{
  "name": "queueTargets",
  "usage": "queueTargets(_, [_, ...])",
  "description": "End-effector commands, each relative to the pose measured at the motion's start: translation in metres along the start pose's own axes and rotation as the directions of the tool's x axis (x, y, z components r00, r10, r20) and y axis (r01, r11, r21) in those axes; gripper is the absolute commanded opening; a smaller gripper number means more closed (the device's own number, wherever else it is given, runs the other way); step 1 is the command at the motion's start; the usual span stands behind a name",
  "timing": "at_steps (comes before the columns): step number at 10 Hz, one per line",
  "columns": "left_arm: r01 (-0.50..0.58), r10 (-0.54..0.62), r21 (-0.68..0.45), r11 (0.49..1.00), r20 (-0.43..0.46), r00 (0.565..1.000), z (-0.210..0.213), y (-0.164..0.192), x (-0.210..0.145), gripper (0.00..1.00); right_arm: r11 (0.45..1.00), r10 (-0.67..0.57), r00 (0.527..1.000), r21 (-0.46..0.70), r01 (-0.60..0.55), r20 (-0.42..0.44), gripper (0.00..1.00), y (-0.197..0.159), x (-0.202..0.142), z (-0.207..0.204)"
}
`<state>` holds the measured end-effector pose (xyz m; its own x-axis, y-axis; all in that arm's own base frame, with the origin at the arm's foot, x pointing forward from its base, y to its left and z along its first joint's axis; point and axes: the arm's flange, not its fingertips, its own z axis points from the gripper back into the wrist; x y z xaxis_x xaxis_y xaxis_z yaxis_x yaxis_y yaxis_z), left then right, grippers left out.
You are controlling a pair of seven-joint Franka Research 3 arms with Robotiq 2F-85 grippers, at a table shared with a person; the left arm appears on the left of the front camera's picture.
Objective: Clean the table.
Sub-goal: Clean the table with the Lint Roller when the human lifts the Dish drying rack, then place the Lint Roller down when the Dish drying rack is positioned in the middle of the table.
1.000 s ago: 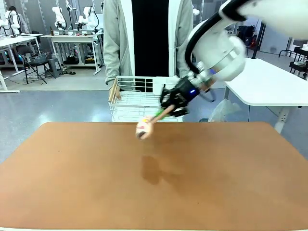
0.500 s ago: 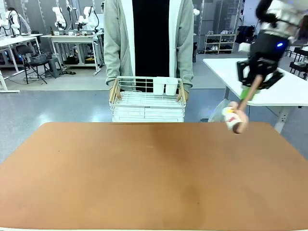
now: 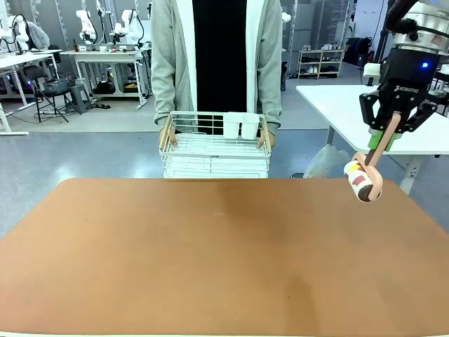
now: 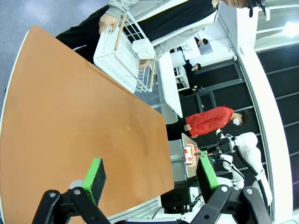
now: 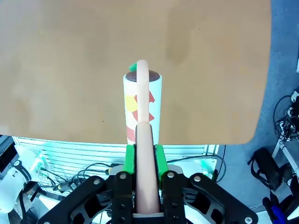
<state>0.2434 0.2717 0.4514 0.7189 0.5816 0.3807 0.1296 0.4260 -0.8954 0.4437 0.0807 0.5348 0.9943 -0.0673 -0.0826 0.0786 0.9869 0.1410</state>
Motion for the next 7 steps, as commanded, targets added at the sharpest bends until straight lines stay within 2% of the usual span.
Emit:
queueTargets(1, [0.023,-0.023,-0.027,0.999,0.015,1.000,0.0025,0.0004,0.0036,1.00,1.000,0.008,1.000,0.008,-0.008,-0.009,0.21,-0.0003,0.0012,0.0057])
queueTargets(7, [0.023,-0.023,-0.027,0.999,0.015,1.000,0.0025,0.0004,0.0036,1.00,1.000,0.008,1.000,0.008,-0.008,-0.009,0.21,-0.0003,0.0012,0.0057])
